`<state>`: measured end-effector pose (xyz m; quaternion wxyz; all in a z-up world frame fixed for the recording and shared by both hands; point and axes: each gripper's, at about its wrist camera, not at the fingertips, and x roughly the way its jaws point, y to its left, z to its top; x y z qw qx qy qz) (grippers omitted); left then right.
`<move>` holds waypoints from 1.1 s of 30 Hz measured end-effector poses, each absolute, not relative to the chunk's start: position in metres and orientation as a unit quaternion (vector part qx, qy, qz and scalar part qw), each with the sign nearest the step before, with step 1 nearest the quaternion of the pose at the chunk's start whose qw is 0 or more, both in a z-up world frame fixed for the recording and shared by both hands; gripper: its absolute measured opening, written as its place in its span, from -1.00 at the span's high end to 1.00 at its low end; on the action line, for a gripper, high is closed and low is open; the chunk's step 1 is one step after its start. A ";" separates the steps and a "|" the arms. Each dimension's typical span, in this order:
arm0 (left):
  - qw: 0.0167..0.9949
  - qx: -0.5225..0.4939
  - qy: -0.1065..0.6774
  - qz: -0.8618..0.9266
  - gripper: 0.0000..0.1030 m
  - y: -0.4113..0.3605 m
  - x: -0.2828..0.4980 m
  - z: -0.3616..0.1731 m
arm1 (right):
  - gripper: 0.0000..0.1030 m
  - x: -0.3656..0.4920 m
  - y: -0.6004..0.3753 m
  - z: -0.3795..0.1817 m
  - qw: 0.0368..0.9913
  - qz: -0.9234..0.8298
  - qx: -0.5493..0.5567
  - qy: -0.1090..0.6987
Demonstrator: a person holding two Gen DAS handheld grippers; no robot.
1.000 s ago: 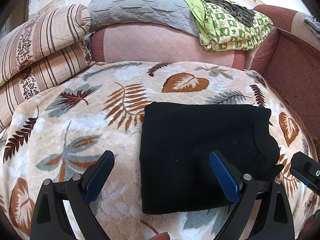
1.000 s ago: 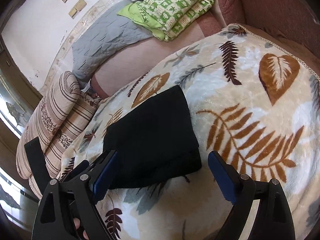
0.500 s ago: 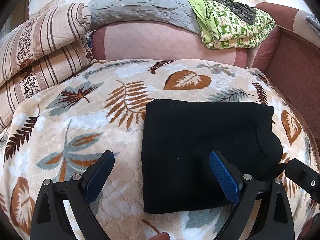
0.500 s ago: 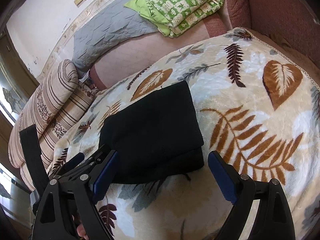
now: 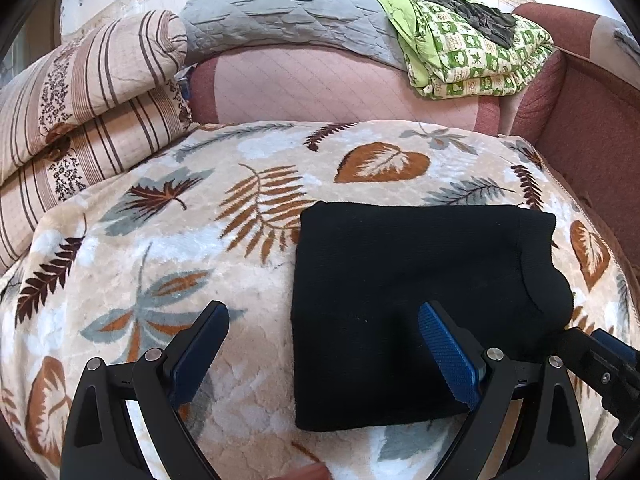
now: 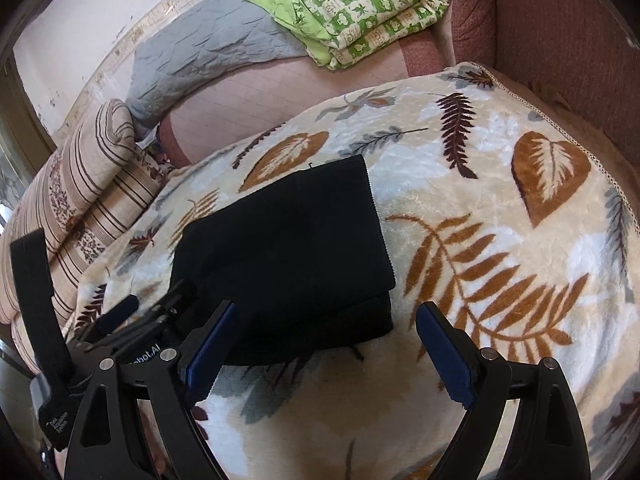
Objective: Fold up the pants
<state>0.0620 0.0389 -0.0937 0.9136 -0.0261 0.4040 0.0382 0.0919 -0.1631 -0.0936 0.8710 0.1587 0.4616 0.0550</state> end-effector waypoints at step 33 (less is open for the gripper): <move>0.907 -0.021 0.421 0.002 -0.99 0.030 0.067 -0.099 | -0.77 0.090 -0.160 -0.089 0.877 0.042 0.143 0.457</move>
